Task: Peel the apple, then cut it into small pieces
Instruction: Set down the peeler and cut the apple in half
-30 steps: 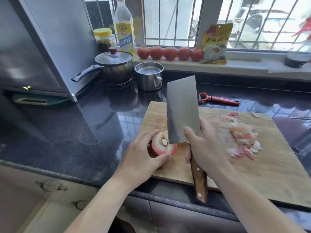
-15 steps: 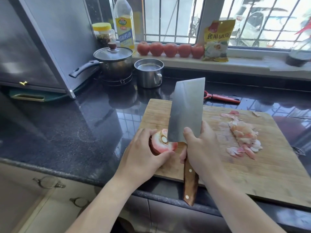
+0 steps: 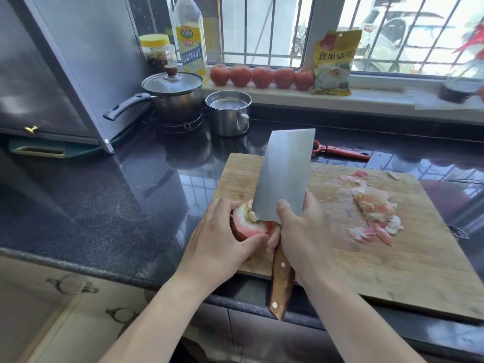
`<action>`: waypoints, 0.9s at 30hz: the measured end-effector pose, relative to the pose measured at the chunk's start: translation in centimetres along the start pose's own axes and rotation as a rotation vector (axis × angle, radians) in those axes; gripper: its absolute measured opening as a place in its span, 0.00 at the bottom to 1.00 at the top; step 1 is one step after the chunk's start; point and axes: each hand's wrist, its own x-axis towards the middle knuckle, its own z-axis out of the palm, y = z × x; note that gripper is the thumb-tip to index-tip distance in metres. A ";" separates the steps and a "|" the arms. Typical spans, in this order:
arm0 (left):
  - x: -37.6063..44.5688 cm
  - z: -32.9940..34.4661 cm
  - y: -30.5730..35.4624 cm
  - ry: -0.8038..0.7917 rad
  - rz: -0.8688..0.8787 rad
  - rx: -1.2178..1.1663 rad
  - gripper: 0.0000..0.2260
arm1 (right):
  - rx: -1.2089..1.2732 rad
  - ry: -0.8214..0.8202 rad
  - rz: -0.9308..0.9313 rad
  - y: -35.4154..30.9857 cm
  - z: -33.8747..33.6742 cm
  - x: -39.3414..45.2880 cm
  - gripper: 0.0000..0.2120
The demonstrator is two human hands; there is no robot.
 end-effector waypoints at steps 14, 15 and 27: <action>2.8 -2.8 2.2 -0.091 0.194 0.225 0.04 | 0.043 -0.036 0.049 -0.3 -0.1 0.3 0.17; 2.8 -2.9 2.4 -0.093 0.223 0.266 0.04 | 0.041 -0.037 0.044 -0.3 -0.1 0.2 0.17; 2.5 -4.2 2.9 0.126 0.004 -0.213 0.06 | 0.053 0.120 -0.019 -1.3 -5.4 1.3 0.06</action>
